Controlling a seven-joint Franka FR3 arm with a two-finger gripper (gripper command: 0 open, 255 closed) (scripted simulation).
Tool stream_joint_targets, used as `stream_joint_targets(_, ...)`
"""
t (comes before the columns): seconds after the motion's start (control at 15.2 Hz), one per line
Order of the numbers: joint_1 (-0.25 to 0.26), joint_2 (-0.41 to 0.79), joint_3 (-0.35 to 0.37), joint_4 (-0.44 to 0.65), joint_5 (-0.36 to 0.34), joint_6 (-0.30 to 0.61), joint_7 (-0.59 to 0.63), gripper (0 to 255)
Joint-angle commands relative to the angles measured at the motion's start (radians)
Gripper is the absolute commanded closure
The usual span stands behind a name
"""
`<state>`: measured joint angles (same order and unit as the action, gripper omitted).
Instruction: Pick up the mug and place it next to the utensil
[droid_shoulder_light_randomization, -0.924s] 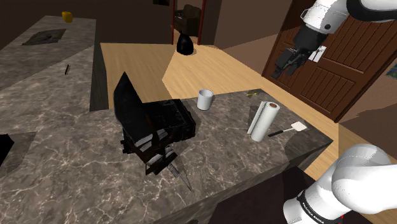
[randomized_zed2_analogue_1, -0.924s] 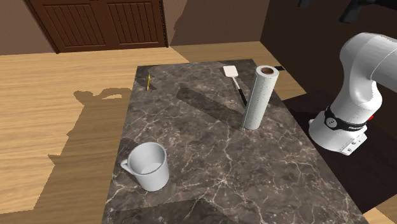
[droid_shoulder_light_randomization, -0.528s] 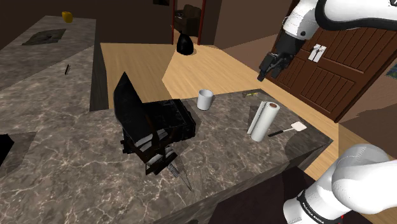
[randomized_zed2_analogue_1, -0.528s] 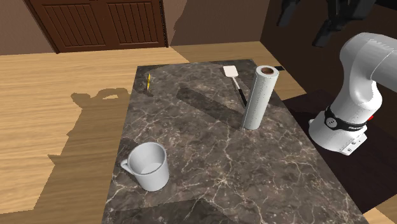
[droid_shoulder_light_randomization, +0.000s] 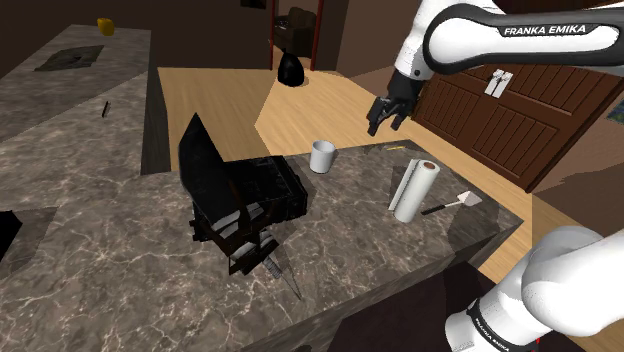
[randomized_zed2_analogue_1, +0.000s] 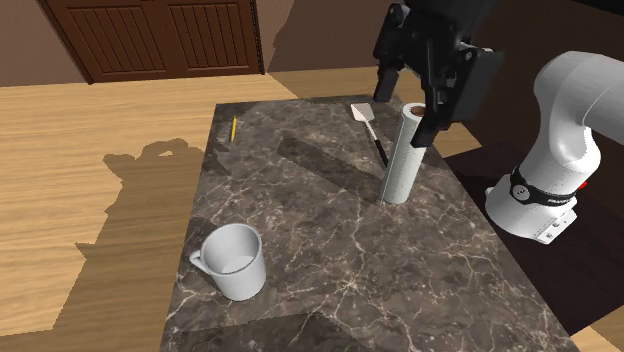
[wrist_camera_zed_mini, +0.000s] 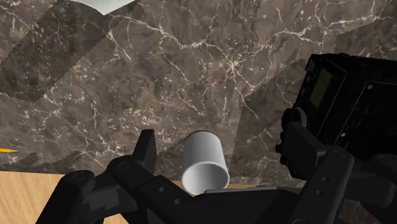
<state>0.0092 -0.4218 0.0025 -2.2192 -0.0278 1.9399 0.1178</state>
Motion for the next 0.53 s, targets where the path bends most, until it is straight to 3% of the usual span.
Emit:
stream_joint_targets(0.0, 0.0, 0.088, 0.005, 0.04, -0.005, 0.042, 0.008, 0)
stream_joint_targets(0.46, 0.001, 0.352, 0.02, 0.183, -0.028, 0.14, 0.044, 0)
